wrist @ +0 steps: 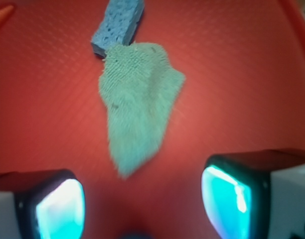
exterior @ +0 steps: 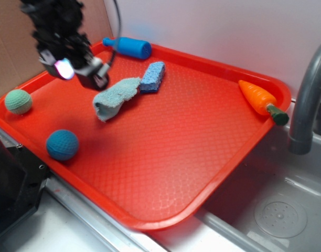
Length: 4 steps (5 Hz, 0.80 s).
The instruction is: Grab the blue cloth.
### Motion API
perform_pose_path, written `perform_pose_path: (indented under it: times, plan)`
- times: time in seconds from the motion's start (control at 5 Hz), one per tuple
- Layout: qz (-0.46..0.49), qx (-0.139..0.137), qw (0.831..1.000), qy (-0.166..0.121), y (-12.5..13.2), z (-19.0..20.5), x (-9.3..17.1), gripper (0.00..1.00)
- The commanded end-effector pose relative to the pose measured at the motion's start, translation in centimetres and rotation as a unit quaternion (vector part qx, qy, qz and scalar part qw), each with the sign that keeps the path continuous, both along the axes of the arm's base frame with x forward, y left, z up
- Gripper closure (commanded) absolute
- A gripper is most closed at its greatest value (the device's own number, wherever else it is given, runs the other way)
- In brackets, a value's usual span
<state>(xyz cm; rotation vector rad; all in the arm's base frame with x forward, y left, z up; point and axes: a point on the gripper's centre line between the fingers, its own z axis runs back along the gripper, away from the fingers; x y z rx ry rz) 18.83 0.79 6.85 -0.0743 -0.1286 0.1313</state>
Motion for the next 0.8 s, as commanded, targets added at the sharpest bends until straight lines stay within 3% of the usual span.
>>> perform_pose_path:
  times: [0.0, 0.2, 0.4, 0.6]
  plan:
    - [-0.005, 0.047, 0.999, 0.023, -0.1, -3.0, 4.7, 0.16]
    - [0.006, 0.071, 0.997, 0.038, 0.5, -4.1, 5.1, 1.00]
    - [0.004, 0.068, 0.995, 0.067, 0.6, -4.0, 4.6, 1.00]
    - [0.014, 0.057, 0.996, 0.062, 0.9, 1.0, 2.6, 1.00]
